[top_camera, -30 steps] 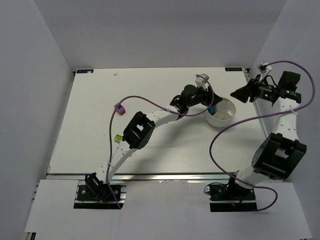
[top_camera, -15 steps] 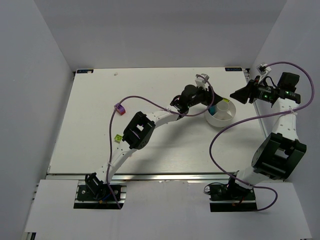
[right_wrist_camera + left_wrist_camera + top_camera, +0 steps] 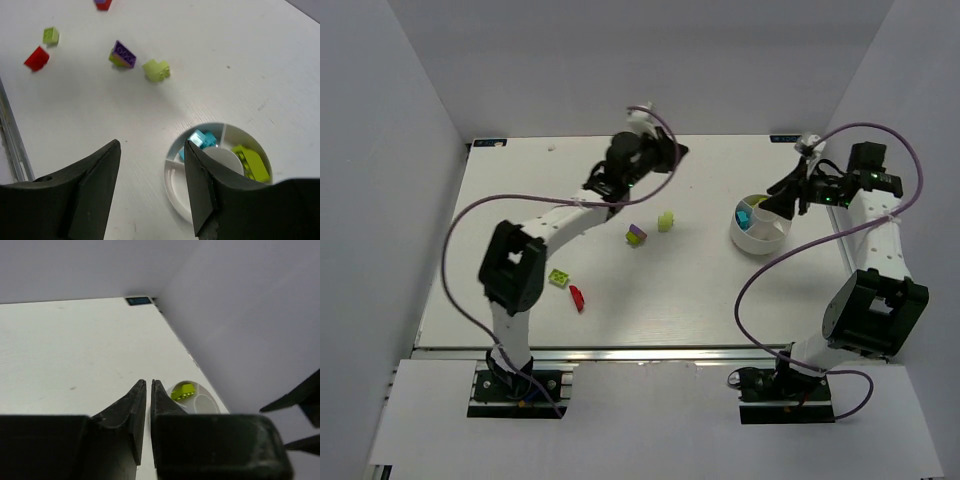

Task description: Sort the legos into containers by color

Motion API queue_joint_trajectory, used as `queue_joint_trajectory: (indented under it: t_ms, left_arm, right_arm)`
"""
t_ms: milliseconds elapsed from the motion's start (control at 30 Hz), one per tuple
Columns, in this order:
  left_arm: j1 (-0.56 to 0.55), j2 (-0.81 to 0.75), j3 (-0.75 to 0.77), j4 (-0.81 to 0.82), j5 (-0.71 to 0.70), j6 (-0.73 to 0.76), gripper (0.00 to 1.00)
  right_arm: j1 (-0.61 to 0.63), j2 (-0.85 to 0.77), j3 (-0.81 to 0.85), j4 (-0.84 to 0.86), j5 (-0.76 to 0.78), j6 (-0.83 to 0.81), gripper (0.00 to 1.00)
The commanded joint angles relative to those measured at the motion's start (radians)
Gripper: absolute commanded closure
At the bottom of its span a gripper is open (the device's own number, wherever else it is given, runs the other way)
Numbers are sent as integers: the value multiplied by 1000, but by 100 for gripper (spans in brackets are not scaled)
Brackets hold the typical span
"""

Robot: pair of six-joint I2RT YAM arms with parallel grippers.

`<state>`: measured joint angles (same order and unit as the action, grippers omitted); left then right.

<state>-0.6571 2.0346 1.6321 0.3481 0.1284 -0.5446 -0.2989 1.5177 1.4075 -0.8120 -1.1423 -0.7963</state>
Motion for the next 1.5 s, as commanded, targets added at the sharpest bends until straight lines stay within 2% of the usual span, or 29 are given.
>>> queue_joint_trajectory:
  t_ms: [0,33,100,133,167,233,300,333,367,467,600,667,700,767,833,867,967,1033,1233,1367,1467]
  left_arm:
    - [98,-239,-165,-136,-59,-24,79]
    - [117,-284,-255,-214,-62,-41,72]
    - [170,-410,-339,-299,-87,-52,54]
    - [186,-451,-416,-392,-101,-63,41]
    - [200,-493,-457,-426,-113,-67,37]
    - [234,-620,-581,-493,-157,-89,28]
    - [263,-744,-659,-552,-208,-130,23]
    - [272,-786,-696,-569,-222,-147,20]
    - [292,-825,-769,-584,-231,-162,19]
    - [313,-983,-897,-644,-279,-233,18]
    - [329,-1151,-997,-710,-334,-282,16]
    - [330,-1204,-1020,-722,-323,-255,18]
    - [330,-1214,-1034,-725,-308,-212,20]
    - [332,-1219,-1038,-735,-268,-169,21]
    - [332,-1220,-1025,-782,-263,-129,22]
    - [332,-1223,-1025,-782,-266,-129,22]
    - [332,-1245,-1015,-825,-280,-112,21]
    - [332,-1275,-1025,-836,-289,-110,21]
    - [332,-1338,-1049,-845,-296,-135,21]
    - [332,-1355,-1057,-844,-294,-143,20]
    - [332,-1350,-1055,-837,-291,-144,20]
  right_arm:
    - [133,-46,18,-211,48,-306,41]
    - [167,-54,2,-214,80,-369,41]
    - [256,-91,-56,-176,104,-405,39]
    - [286,-103,-79,-146,133,-403,38]
    - [355,-117,-100,-104,153,-382,36]
    - [415,-146,-163,36,193,-296,33]
    - [513,-165,-230,161,283,-183,29]
    - [555,-166,-251,297,335,-119,28]
    - [634,-157,-264,350,443,-27,25]
    - [768,-122,-285,527,635,134,22]
    - [830,13,-179,516,633,114,21]
    - [833,54,-121,449,528,2,18]
    - [833,88,-116,413,480,-238,14]
    - [836,113,-148,383,420,-483,11]
    - [842,192,-147,439,432,-687,11]
    - [842,193,-116,439,425,-734,11]
    - [842,343,42,247,385,-906,10]
    - [846,452,195,93,375,-984,11]
    - [866,602,359,96,427,-1000,11]
    - [874,715,505,-99,452,-1060,16]
    - [882,737,524,-124,478,-1078,18]
